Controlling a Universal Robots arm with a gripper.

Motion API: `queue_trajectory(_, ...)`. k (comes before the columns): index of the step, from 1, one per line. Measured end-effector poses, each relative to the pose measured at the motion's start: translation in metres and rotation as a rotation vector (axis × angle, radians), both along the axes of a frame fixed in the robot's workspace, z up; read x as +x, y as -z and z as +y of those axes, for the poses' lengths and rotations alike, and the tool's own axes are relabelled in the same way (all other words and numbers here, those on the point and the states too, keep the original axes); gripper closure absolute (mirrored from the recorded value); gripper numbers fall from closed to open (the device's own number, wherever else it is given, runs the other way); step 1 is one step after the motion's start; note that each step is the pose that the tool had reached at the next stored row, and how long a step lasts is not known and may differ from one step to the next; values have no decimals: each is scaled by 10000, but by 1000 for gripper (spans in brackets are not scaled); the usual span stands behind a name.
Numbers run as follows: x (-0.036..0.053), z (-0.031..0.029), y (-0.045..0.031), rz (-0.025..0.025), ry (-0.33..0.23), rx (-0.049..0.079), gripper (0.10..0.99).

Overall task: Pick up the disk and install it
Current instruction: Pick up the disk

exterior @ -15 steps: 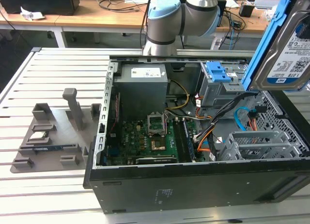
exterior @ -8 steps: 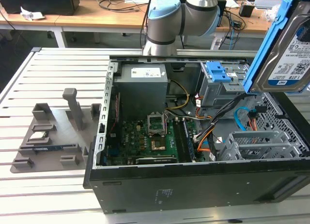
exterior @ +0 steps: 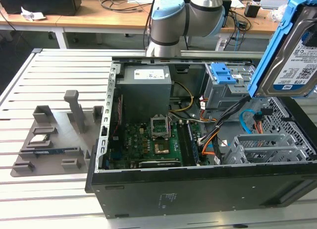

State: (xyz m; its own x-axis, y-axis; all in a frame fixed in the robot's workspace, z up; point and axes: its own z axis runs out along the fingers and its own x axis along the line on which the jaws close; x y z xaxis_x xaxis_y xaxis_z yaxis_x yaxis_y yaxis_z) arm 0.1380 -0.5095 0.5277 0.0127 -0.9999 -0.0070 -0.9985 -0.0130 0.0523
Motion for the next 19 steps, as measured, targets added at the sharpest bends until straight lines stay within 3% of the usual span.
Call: queue_trajectory(19, 22, -8, 110, -1, 0, -6, 722)
